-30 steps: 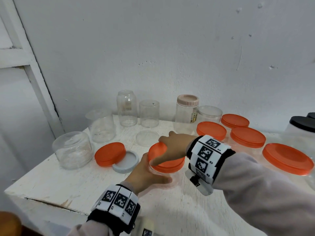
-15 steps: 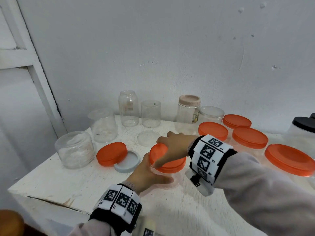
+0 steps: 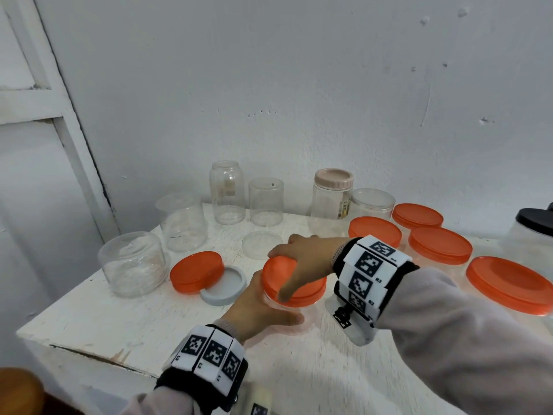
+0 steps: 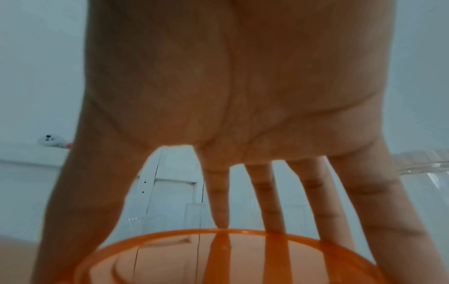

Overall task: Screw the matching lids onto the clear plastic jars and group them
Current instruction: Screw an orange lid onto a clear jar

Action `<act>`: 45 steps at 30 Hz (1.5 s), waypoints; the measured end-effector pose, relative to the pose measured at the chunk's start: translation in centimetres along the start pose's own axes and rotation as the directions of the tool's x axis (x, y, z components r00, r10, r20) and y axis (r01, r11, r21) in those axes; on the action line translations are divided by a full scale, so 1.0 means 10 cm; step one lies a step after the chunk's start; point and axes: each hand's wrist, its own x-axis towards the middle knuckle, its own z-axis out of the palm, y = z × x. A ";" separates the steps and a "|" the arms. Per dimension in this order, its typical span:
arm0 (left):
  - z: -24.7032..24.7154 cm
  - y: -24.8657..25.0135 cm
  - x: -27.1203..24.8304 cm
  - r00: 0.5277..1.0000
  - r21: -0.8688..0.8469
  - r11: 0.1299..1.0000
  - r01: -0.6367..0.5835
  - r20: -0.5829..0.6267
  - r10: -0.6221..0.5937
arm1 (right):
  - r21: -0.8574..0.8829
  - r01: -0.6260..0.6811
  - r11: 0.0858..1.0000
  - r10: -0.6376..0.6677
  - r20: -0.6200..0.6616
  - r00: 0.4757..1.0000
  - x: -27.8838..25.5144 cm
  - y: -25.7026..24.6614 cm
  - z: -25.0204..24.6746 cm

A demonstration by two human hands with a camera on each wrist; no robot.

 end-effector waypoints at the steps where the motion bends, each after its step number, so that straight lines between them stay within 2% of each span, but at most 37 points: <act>1: 0.00 0.01 -0.01 1.000 -0.007 1.000 -0.010 0.006 0.010 | -0.001 -0.021 1.000 0.021 -0.015 1.000 0.01 0.00 0.01; 6: 0.00 0.02 -0.03 1.000 -0.027 1.000 0.004 -0.002 -0.004 | -0.012 -0.074 0.997 0.073 -0.041 0.996 0.01 -0.02 0.06; 10: 0.00 0.02 -0.03 1.000 -0.023 1.000 0.018 -0.002 -0.018 | -0.022 0.014 1.000 -0.013 0.037 0.999 -0.04 0.00 0.02; 13: 0.00 0.02 -0.03 1.000 -0.014 1.000 0.023 -0.007 -0.023 | -0.018 0.050 0.999 -0.049 0.044 0.998 -0.03 0.03 0.00; 21: 0.01 0.05 -0.04 1.000 -0.037 0.999 -0.016 0.008 0.017 | 0.010 -0.051 0.999 0.051 -0.040 0.998 -0.01 0.00 0.08; 27: -0.01 0.02 -0.04 1.000 -0.011 1.000 0.029 -0.005 -0.030 | -0.006 0.038 0.999 -0.038 0.040 0.999 -0.03 0.02 0.00; 35: 0.00 0.03 -0.04 1.000 -0.012 1.000 0.012 -0.006 -0.012 | 0.032 -0.090 0.995 0.091 -0.043 0.995 -0.01 -0.02 0.10; 41: -0.01 0.00 -0.01 1.000 0.001 1.000 0.013 0.002 -0.013 | 0.004 0.025 1.000 -0.026 0.036 0.999 -0.06 0.02 -0.03; 45: -0.01 0.00 -0.01 1.000 0.007 1.000 0.012 -0.003 -0.012 | 0.002 0.018 1.000 -0.018 0.005 1.000 -0.03 0.02 -0.02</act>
